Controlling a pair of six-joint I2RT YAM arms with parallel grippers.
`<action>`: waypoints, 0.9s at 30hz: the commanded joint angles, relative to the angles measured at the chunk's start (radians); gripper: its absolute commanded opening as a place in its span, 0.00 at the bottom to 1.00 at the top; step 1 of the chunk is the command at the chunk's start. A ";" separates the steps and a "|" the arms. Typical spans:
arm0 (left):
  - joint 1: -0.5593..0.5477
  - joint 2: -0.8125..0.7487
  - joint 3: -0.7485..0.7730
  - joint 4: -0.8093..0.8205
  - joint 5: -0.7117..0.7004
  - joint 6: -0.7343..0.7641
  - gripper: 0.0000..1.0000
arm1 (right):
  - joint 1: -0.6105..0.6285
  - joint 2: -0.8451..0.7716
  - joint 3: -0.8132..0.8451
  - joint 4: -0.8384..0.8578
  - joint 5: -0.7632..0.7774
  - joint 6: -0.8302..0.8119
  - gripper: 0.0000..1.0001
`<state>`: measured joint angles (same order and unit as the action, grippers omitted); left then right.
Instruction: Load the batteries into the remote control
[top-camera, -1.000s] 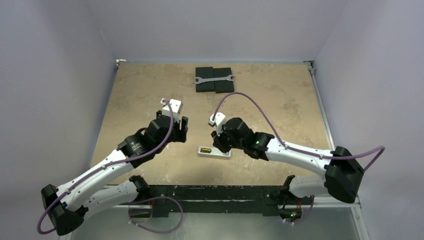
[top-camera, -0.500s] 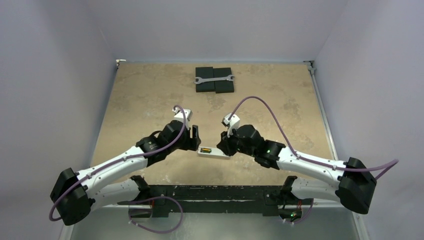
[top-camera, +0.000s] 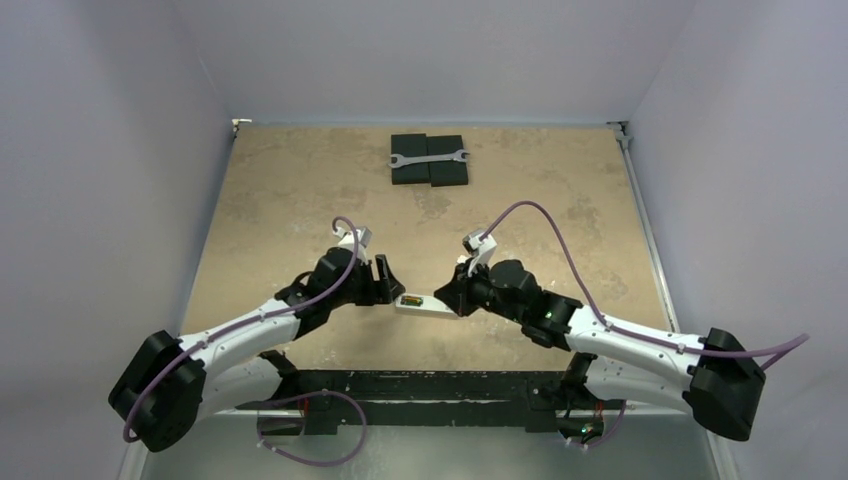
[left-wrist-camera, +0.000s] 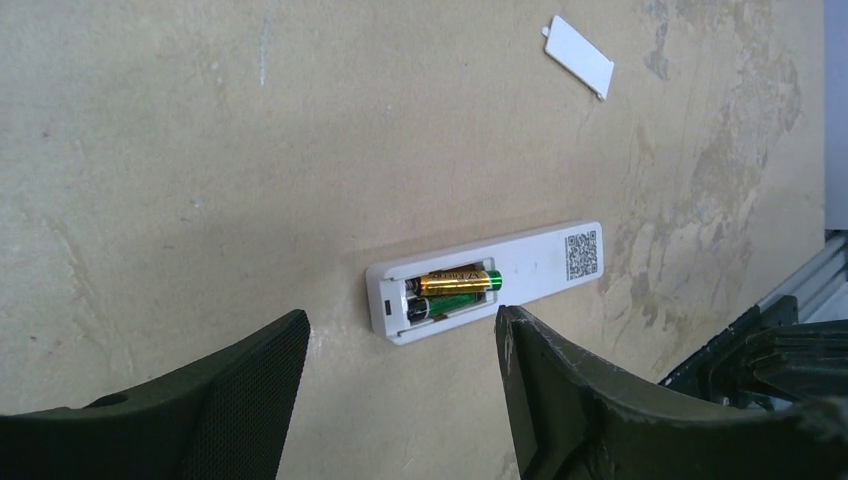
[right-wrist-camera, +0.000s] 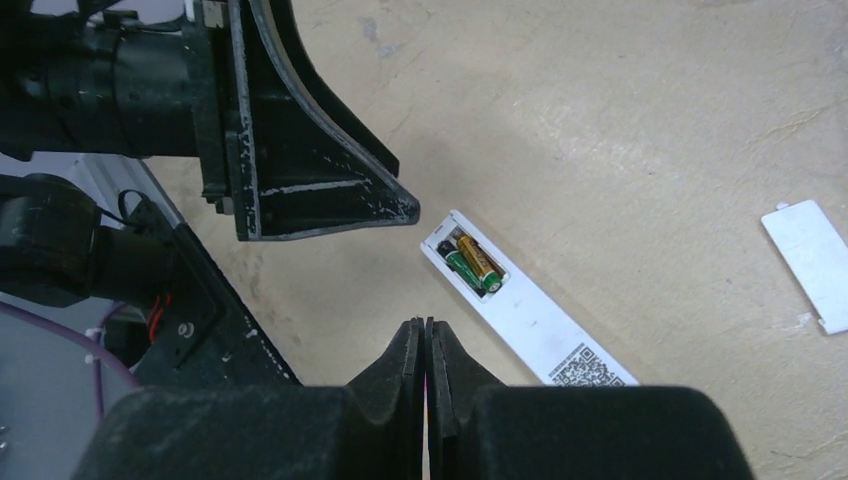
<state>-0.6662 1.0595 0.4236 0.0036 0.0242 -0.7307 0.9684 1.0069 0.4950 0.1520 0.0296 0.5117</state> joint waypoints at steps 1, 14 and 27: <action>0.019 0.034 -0.043 0.199 0.129 -0.054 0.69 | -0.002 0.013 -0.007 0.085 -0.039 0.057 0.07; 0.027 0.129 -0.104 0.325 0.202 -0.088 0.69 | -0.002 0.092 -0.008 0.125 -0.033 0.120 0.22; 0.047 0.214 -0.137 0.448 0.244 -0.083 0.58 | -0.002 0.142 0.000 0.123 -0.008 0.149 0.21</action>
<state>-0.6281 1.2461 0.3008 0.3523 0.2352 -0.8116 0.9684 1.1385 0.4801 0.2413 -0.0013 0.6388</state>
